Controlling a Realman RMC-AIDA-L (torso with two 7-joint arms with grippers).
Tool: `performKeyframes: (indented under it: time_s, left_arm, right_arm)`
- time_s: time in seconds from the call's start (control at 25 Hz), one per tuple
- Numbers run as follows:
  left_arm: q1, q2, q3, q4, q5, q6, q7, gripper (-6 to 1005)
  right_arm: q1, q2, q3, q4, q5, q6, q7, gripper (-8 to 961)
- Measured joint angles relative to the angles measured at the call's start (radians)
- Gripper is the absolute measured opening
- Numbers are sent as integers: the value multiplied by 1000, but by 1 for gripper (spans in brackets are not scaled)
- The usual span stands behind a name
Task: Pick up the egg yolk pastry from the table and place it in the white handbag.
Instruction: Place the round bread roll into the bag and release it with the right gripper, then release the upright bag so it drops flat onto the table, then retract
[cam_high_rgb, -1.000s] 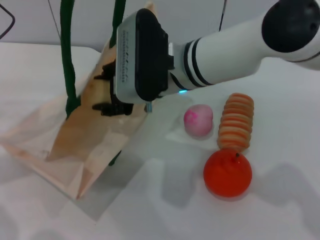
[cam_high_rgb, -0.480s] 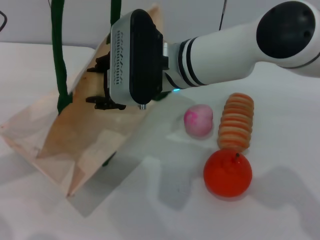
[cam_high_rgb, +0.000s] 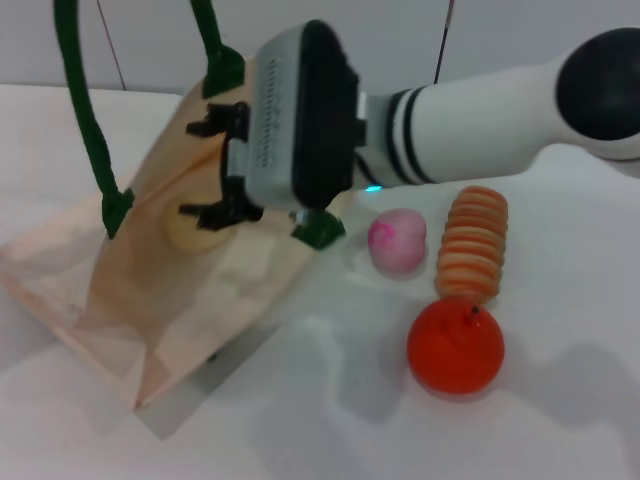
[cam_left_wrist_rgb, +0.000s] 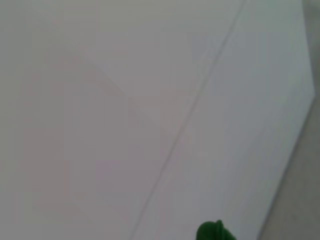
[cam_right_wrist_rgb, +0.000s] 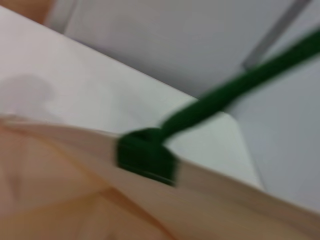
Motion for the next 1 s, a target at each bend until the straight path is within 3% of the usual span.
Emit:
performKeyframes:
  time_s: [0.28,0.44,0.8,1.0]
  left_arm:
    - [49,-6,-4,-4,-77,-51,3,137]
    - [66,-13,-9,2,-113,-88,12,134]
    - [78,-21,-2,50,-125,-201,23,124]
    - [81,-27,-8,52,-131,-205,64,339]
  right_arm:
    - [-180,-6,269,-117,-139,-10,2,884]
    - [-295,-4,360,-228,-164,-73,1,888]
    - [-391,0,394,-300,-150,-153,-2,888]
    - [-441,0,401,-334,-103,-210,-9,888]
